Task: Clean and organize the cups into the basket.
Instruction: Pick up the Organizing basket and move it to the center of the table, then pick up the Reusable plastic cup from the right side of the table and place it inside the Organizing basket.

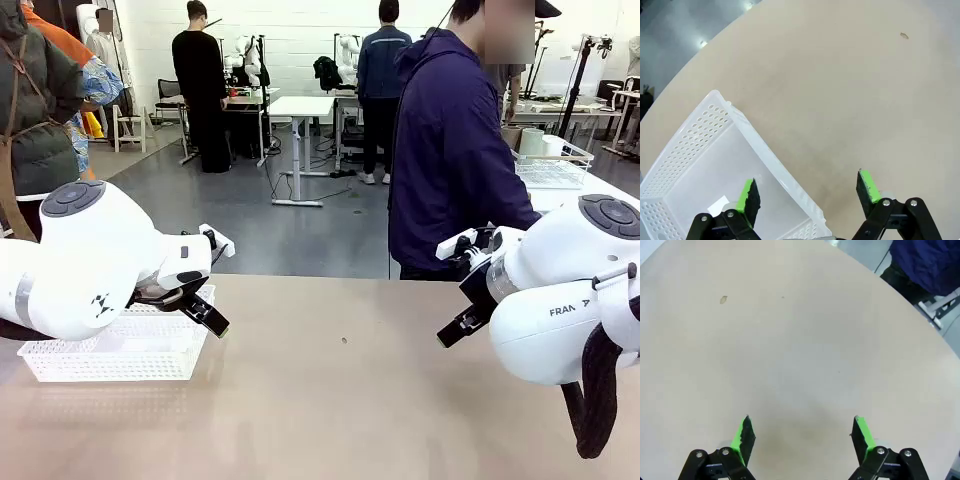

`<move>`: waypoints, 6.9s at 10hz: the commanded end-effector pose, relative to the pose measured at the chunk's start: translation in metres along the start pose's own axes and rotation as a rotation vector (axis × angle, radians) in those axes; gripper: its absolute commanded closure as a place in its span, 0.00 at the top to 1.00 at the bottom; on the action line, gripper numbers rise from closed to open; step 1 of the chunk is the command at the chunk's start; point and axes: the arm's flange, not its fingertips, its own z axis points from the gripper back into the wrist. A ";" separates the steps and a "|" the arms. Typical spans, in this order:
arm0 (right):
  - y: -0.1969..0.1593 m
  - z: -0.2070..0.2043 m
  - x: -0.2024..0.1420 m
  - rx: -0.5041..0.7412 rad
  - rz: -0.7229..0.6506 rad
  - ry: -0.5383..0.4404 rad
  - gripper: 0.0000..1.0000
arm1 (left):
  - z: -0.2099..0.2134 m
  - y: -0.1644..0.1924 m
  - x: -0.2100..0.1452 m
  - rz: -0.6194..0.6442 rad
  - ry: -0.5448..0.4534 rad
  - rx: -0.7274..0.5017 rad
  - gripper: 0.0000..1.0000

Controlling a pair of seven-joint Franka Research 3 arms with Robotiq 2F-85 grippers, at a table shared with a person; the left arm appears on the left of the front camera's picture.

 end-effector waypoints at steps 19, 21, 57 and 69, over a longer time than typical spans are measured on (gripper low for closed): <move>0.039 0.121 -0.025 0.025 0.020 -0.021 1.00 | 0.118 0.016 -0.017 -0.013 0.052 -0.104 1.00; 0.052 0.199 -0.047 -0.041 0.018 -0.019 1.00 | 0.193 0.020 -0.026 -0.063 0.058 -0.067 1.00; -0.274 0.223 -0.258 0.866 -1.230 -0.413 1.00 | 0.194 0.311 -0.184 1.070 -0.180 -0.998 1.00; -0.274 0.223 -0.258 0.866 -1.230 -0.413 1.00 | 0.194 0.311 -0.184 1.070 -0.180 -0.998 1.00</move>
